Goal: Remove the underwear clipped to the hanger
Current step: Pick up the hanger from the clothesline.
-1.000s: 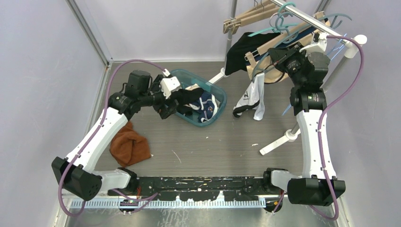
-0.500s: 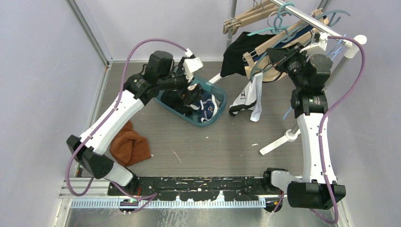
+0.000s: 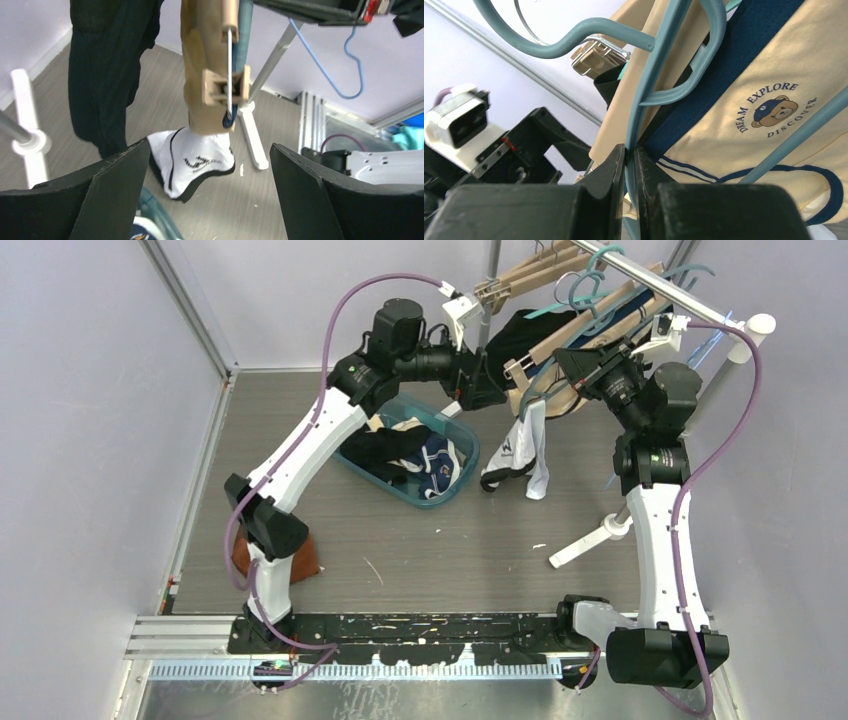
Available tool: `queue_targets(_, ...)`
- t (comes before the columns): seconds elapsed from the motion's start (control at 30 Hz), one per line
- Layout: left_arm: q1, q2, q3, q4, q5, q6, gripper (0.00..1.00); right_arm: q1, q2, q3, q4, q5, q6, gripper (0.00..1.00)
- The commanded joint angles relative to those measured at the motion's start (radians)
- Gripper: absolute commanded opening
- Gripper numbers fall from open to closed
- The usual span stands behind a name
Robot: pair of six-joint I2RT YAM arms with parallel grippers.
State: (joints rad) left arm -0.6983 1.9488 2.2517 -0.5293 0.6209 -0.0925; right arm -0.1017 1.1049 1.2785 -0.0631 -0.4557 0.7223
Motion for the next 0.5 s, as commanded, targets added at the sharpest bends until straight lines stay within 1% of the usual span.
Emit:
queue_targets(0.0,-0.007,0.026,0.096,0.176,0.074,-0.200,0.90,-0.005,-0.056,0.014,0.149,-0.067,0.016,0.01)
queue_targets(0.1,-0.013,0.056,0.153,0.195,0.040,-0.238,0.85,-0.006,-0.064,-0.009,0.166,-0.081,0.017,0.01)
queue_targets(0.17,-0.017,0.083,0.191,0.187,0.023,-0.262,0.83,-0.005,-0.069,-0.022,0.170,-0.081,0.014,0.01)
queue_targets(0.27,-0.024,0.104,0.197,0.200,0.033,-0.307,0.80,-0.005,-0.067,-0.029,0.175,-0.085,0.015,0.01)
queue_targets(0.37,-0.034,0.115,0.198,0.213,0.039,-0.314,0.77,-0.005,-0.065,-0.029,0.188,-0.097,0.028,0.01)
queue_targets(0.4,-0.035,0.120,0.200,0.222,0.039,-0.329,0.75,-0.005,-0.063,-0.030,0.193,-0.103,0.032,0.01)
queue_targets(0.47,-0.043,0.137,0.223,0.231,0.047,-0.338,0.69,-0.005,-0.061,-0.031,0.204,-0.113,0.041,0.01)
